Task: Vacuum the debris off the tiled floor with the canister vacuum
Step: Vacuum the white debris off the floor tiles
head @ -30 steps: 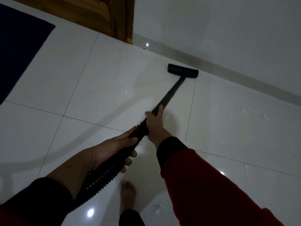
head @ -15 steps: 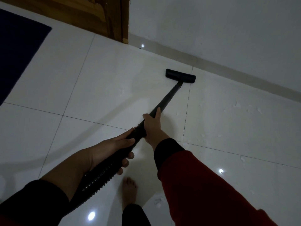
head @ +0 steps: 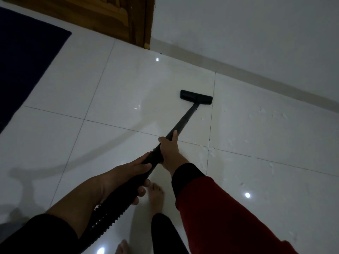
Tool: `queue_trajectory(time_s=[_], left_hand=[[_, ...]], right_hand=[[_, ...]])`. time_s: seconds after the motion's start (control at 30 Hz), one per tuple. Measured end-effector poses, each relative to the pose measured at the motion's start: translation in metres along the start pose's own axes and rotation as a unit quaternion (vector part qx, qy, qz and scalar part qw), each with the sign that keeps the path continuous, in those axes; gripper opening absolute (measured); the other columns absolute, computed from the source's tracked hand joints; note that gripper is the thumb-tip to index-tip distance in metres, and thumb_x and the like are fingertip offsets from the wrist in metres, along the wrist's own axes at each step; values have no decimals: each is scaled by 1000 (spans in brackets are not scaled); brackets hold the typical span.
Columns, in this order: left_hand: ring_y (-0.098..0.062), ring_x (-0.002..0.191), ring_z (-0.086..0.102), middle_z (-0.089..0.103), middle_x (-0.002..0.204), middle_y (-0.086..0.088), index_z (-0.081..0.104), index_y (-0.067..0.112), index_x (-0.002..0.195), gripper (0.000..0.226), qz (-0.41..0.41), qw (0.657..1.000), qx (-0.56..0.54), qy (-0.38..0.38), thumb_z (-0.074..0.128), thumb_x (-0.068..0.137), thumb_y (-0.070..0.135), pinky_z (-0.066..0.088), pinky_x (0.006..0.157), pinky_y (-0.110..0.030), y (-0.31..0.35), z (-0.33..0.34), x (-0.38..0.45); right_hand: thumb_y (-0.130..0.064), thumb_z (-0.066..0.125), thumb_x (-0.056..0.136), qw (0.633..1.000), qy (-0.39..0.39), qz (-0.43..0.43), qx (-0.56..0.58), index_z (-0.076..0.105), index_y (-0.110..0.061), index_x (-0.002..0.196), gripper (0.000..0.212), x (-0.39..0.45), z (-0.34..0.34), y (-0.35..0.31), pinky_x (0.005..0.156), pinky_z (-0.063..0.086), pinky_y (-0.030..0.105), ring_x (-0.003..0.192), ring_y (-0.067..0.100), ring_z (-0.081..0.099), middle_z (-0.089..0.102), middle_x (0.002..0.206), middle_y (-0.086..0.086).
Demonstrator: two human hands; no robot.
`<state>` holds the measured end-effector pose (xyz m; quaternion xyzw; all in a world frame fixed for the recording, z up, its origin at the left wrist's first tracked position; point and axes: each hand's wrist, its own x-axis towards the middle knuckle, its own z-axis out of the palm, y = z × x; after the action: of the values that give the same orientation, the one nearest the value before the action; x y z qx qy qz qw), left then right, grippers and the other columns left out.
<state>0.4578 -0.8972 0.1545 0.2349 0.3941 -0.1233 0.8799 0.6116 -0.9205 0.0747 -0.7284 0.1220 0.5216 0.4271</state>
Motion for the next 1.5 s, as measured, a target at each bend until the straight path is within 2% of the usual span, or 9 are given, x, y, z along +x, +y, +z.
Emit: queue_trajectory(time_s=[0.17,0.27,0.43,0.6,0.8,0.97,1.13,1.27,1.5], left_hand=[[-16,48,54,61,65,-6,56,49,115,30,10,1000,25,-3,52,92,28,47,45,-27,-52,-11,-34],[-16,49,54,61,66,-6,55,49,118,33,13,999,29,-1,52,93,29,47,46,-27,-81,-16,-52],[-15,50,53,59,67,-6,52,49,123,36,20,999,36,-5,51,94,28,46,47,-27,-122,-14,-77],[-16,50,53,57,70,-8,49,49,125,38,26,999,24,-7,50,94,27,46,47,-27,-158,1,-89],[-16,51,54,57,72,-8,47,48,128,39,38,998,40,-10,51,94,29,47,48,-28,-200,19,-84],[-15,52,54,57,69,-5,54,52,116,32,29,998,56,-26,49,95,29,46,49,-27,-246,38,-79],[-14,53,54,58,69,-4,56,57,112,32,26,997,60,-29,54,92,33,47,49,-28,-281,47,-90],[-14,53,54,56,72,-5,51,54,122,37,30,997,64,-26,53,92,32,47,49,-28,-298,49,-106],[-14,52,52,53,76,-7,48,55,124,40,27,998,53,-33,54,91,32,47,49,-27,-325,46,-132]], right_hand=[[-14,49,90,1000,-6,-11,3,10,-53,144,78,-35,1,51,42,50,26,71,21,58,48,89,2],[-13,49,90,1000,-9,-16,8,9,-52,145,78,-54,1,80,38,49,24,67,21,57,50,88,5],[-15,49,91,1000,-12,-2,16,8,-55,143,78,-79,-3,118,45,51,29,72,24,57,54,100,15],[-17,48,92,1000,-20,-6,1,6,-53,144,76,-97,-24,148,47,51,30,70,23,56,55,94,13],[-16,46,94,1000,-18,4,1,3,-53,145,76,-108,-59,177,39,50,27,75,26,57,52,124,18],[-18,47,94,1000,-1,20,-9,4,-55,143,75,-120,-93,210,40,49,27,76,26,58,55,116,17],[-17,46,95,999,-25,21,-1,1,-56,143,76,-137,-110,240,39,49,26,74,24,57,57,111,16],[-17,45,95,999,-34,13,-6,2,-55,143,76,-156,-110,255,46,49,30,72,21,57,56,106,12],[-17,45,93,999,-33,11,1,3,-57,143,76,-179,-107,282,44,49,27,67,20,55,53,87,10]])
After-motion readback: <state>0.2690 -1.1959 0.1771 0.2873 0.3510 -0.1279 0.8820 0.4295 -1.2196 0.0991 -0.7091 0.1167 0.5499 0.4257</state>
